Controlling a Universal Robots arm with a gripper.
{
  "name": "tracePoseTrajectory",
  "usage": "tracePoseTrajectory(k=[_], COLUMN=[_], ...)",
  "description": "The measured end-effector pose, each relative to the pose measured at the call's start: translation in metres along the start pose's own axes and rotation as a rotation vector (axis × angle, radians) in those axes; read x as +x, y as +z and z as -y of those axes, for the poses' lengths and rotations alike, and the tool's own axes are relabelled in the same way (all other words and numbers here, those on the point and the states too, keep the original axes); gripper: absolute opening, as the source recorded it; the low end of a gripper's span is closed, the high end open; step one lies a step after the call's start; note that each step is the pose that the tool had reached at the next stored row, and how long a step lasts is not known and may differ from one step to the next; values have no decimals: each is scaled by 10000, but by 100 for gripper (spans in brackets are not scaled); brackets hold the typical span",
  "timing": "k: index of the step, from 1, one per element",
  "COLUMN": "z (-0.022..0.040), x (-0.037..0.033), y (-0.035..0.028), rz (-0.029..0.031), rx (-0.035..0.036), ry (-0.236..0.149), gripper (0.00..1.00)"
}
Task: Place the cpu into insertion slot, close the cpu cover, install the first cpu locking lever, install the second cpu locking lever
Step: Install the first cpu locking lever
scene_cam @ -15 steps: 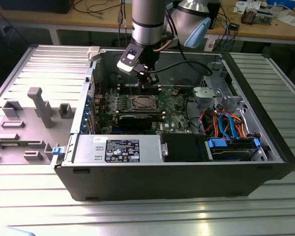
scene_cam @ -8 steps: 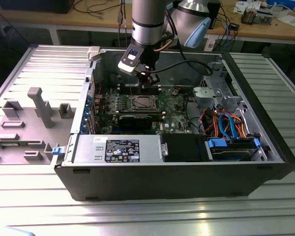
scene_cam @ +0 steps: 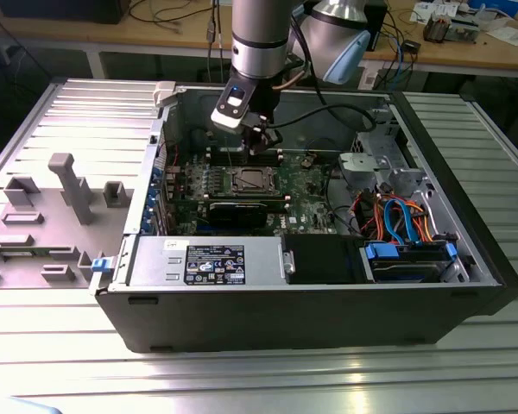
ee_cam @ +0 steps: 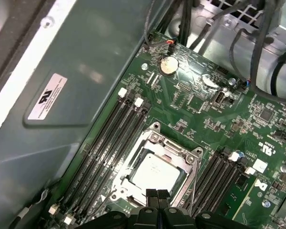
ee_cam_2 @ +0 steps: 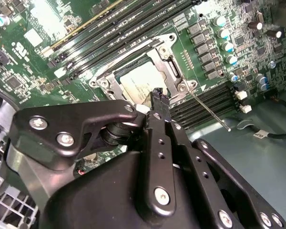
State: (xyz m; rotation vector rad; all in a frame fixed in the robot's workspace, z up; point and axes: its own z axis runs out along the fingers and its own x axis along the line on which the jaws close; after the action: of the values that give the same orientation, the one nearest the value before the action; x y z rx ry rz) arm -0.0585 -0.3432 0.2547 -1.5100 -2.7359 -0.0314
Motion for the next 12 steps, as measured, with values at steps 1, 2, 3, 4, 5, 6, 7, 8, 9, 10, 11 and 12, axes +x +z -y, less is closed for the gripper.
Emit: tracePoseTrajectory(k=[1,2,3,4,5,6,7,8,9,10,11,12], z=[0,0,0,0,0,0,0,0,0,0,0,0], x=[0,1,1,1,1,1,1,1,1,1,1,1], y=[0,0,-1,-1,-1,-1,-1,-1,-1,-1,-1,-1], rz=[-1,-2,-3,-5,-6,-7,-8,-9,-11,-13,-13,-15], rx=[4,8,14,16,20,23,25,29,33,37,39,43], ry=[-155,-264,-486,-607,-717,-831,-925,-1111,-1279,-1439,-1546,-1675], gripper=[11,11,11,11,11,11,11,11,11,11,11,11])
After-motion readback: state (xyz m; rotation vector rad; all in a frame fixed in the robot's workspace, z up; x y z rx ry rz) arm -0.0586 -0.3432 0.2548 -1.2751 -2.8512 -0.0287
